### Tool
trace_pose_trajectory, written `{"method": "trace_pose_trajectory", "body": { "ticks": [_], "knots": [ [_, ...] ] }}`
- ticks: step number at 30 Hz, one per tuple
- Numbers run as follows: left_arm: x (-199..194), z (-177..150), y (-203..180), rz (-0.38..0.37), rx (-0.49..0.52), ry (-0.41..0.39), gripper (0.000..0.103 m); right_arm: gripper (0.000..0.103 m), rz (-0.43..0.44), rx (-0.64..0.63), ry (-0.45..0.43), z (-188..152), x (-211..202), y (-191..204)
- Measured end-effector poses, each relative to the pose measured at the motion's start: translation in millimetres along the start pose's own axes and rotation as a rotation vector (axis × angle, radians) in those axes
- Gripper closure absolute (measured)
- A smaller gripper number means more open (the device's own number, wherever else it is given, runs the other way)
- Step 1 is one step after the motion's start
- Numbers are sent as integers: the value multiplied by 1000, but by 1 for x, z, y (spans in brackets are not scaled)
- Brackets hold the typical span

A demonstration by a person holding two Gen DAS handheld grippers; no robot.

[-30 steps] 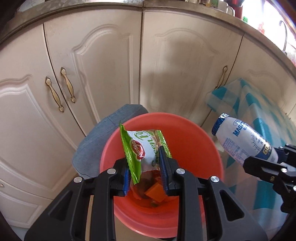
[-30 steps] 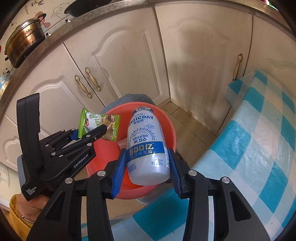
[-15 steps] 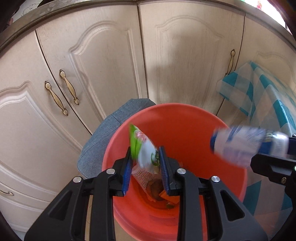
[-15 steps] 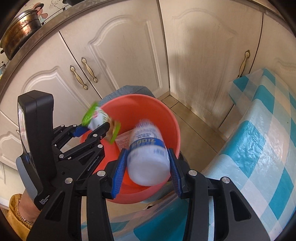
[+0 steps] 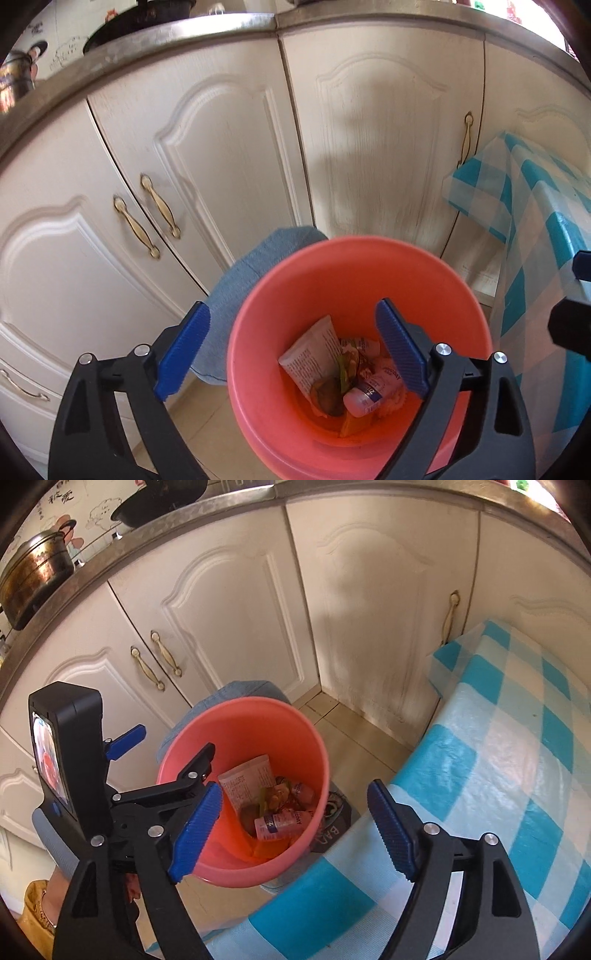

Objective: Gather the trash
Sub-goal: 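Open both tools over the red bucket to drop the packet and bottle, then move both open tools back over the potato and blue packet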

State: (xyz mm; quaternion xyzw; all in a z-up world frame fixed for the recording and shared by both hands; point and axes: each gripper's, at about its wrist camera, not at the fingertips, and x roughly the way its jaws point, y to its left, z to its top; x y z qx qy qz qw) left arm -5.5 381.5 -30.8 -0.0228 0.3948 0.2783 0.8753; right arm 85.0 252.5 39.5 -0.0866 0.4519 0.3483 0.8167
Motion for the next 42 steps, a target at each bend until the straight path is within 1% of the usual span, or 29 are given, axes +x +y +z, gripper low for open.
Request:
{"method": "trace_pose_trajectory", "body": {
  "ticks": [1,2,9,16,23,32,42],
  "knots": [
    [-3,2,0,4,1,-6,11,16,-11,5,-11,-1,-5,-2],
    [-8,4,0,4,0,-17,11,15,-21,12,-23,-2,-9,-5],
    [-34,17,-6,16,20,-69,10,15,-37,61,-68,-12,-35,-19],
    [-61,27,-21,-5,54,-111,10,15,-84,76,-117,-22,-65,-28],
    [-89,29,-47,-74,88,-138,9,15,-132,114,-153,-35,-93,-42],
    [-125,26,-85,-166,132,-167,9,15,-223,178,-201,-64,-135,-65],
    [-163,19,-121,-227,203,-210,9,15,-286,254,-260,-98,-179,-90]
  ]
}}
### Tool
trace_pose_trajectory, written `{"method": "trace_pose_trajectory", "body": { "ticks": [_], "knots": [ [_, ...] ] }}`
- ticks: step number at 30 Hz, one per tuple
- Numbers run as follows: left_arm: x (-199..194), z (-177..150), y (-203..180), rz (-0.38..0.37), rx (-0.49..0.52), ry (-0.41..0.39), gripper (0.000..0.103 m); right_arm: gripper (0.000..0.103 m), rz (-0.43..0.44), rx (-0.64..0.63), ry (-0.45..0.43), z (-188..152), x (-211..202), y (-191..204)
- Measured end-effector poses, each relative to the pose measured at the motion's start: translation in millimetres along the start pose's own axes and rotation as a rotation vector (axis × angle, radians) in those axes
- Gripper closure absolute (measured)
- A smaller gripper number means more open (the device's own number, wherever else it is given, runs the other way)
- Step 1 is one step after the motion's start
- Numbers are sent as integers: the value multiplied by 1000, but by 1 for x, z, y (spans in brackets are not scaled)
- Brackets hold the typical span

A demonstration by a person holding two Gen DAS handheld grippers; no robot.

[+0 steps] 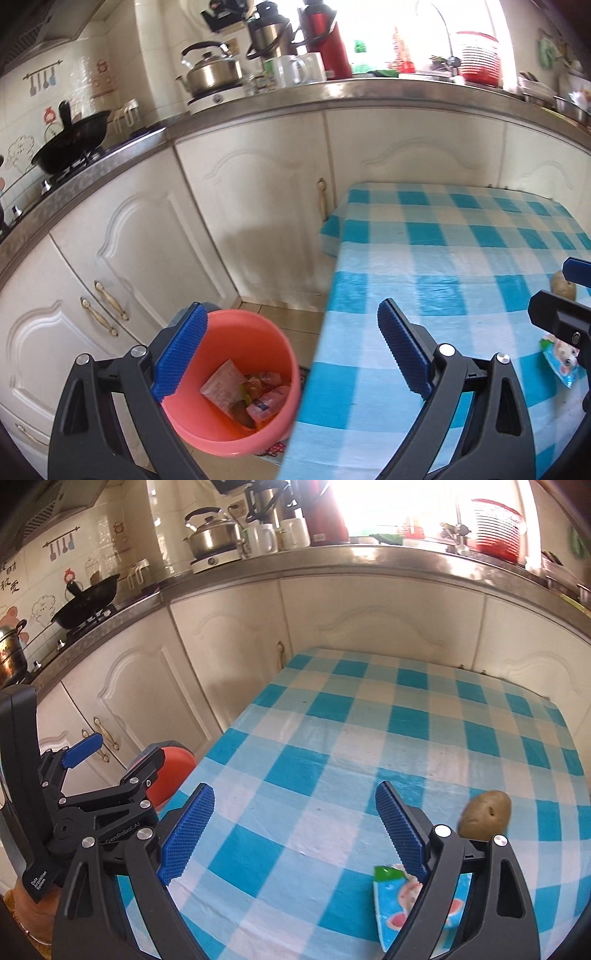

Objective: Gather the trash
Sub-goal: 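Move both open tools back over the potato and blue packet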

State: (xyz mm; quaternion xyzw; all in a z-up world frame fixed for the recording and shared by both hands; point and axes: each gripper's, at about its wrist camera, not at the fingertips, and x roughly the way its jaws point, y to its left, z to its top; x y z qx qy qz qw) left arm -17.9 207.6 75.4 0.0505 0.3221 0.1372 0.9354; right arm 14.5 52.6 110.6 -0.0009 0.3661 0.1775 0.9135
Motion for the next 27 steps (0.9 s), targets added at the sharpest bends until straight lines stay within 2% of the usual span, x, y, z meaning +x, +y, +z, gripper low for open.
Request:
{"method": "trace_pose_trajectory", "body": {
  "ticks": [19,27],
  "knots": [
    [-44,-4,-76,-112,133,-21,9,15,-96,121,-42,-45,-62,-73],
    [-62,-11,-110,-195,199,-17,9,15,-146,187,-46,-70,-82,-112]
  ]
}}
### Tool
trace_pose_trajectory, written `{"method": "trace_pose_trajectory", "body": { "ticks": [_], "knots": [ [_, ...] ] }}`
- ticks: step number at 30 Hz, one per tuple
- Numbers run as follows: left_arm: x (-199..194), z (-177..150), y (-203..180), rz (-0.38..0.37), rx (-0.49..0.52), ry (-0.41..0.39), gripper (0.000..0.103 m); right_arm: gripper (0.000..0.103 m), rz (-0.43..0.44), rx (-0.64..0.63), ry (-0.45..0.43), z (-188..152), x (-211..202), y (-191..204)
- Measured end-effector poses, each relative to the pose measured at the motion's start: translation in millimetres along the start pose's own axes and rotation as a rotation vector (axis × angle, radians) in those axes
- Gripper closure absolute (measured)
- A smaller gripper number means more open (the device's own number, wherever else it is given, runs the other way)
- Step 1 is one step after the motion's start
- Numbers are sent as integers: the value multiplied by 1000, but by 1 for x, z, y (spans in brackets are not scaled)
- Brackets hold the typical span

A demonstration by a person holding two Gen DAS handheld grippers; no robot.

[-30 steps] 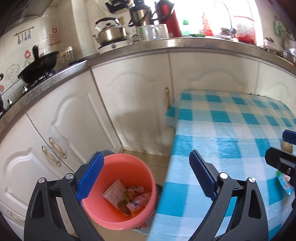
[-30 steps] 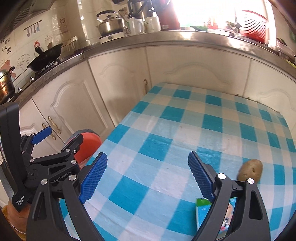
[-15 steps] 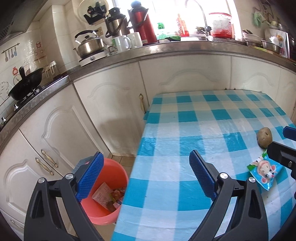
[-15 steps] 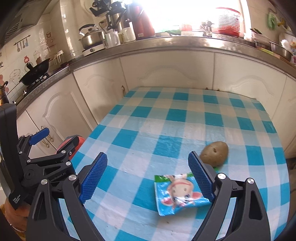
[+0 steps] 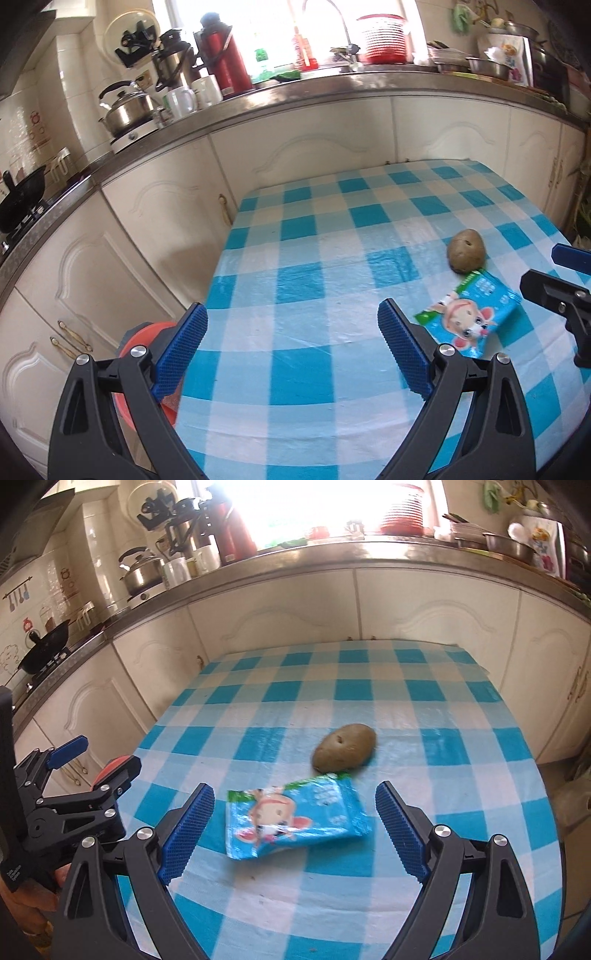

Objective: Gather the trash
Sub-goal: 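Move both open tools back over the potato and blue packet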

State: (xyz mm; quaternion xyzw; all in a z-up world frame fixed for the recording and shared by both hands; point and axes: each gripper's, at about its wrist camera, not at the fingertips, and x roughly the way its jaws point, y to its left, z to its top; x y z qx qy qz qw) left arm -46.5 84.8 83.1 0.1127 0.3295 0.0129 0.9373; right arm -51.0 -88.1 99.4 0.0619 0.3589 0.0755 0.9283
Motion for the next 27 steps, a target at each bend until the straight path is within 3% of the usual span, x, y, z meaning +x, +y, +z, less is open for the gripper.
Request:
{"method": "trace_pose_trajectory", "body": {
  "ticks": [13,27],
  "knots": [
    [-7,-2,-53,-276,63,13,9,15,-106,115,-12,-21,-17,-72],
    [3,-8,-99,-420,190,34,9,15,-182,127,-24,-26,-18,-105]
  ]
}}
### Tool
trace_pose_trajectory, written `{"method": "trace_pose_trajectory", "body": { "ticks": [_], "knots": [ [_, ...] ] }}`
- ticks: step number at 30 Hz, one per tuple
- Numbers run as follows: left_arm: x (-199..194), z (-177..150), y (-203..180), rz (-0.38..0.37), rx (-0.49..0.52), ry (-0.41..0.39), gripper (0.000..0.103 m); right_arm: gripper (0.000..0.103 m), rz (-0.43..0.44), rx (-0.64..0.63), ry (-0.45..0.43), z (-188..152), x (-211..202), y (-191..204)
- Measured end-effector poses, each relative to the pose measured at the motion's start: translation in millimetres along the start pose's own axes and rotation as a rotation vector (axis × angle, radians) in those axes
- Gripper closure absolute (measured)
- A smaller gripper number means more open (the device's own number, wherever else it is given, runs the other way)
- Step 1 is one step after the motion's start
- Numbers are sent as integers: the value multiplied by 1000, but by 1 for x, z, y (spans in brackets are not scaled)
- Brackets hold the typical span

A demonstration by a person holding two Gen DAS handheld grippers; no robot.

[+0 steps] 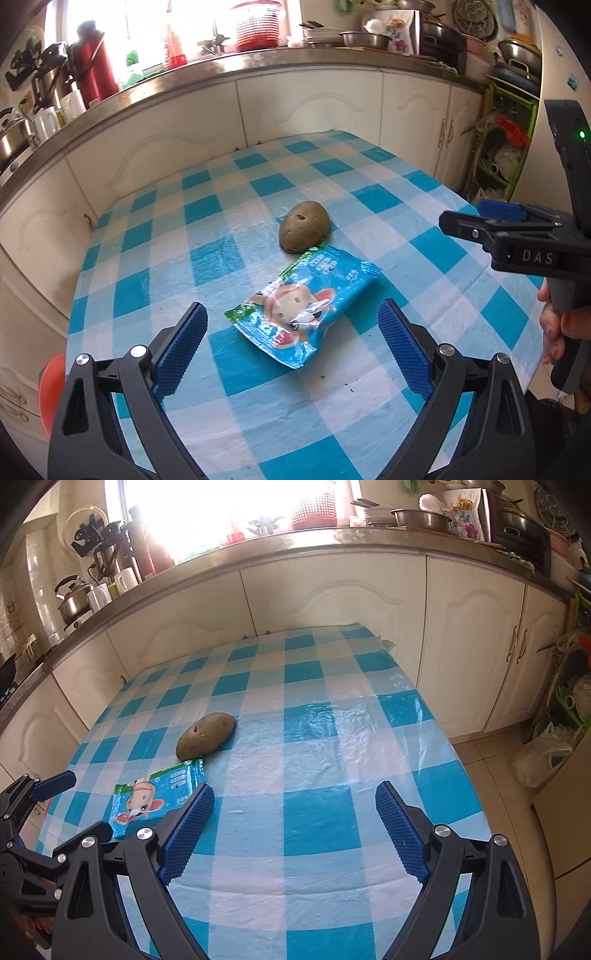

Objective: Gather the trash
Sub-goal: 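Move both open tools back over the potato and blue packet, then grasp the blue cow packet with the left tool while the right tool grasps the potato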

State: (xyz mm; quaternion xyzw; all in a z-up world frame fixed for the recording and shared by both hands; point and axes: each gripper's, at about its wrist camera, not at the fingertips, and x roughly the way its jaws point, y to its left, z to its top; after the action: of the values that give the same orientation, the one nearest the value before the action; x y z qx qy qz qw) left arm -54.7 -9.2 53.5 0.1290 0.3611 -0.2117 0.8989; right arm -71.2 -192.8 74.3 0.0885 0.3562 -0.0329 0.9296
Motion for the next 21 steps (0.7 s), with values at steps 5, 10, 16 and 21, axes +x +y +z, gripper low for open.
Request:
{"method": "trace_pose_trajectory", "body": {
  "ticks": [5,10,16,21],
  "knots": [
    [10,-1,-3,-42,44,18,9,15,24,4,22,3,8,-4],
    [19,-2,-4,-88,82,25,9,13,89,17,62,11,20,-9],
    [36,1,-2,-147,122,47,9,13,203,13,121,22,42,3],
    [49,8,6,-199,138,60,9,13,271,-34,156,33,63,23]
  ]
}}
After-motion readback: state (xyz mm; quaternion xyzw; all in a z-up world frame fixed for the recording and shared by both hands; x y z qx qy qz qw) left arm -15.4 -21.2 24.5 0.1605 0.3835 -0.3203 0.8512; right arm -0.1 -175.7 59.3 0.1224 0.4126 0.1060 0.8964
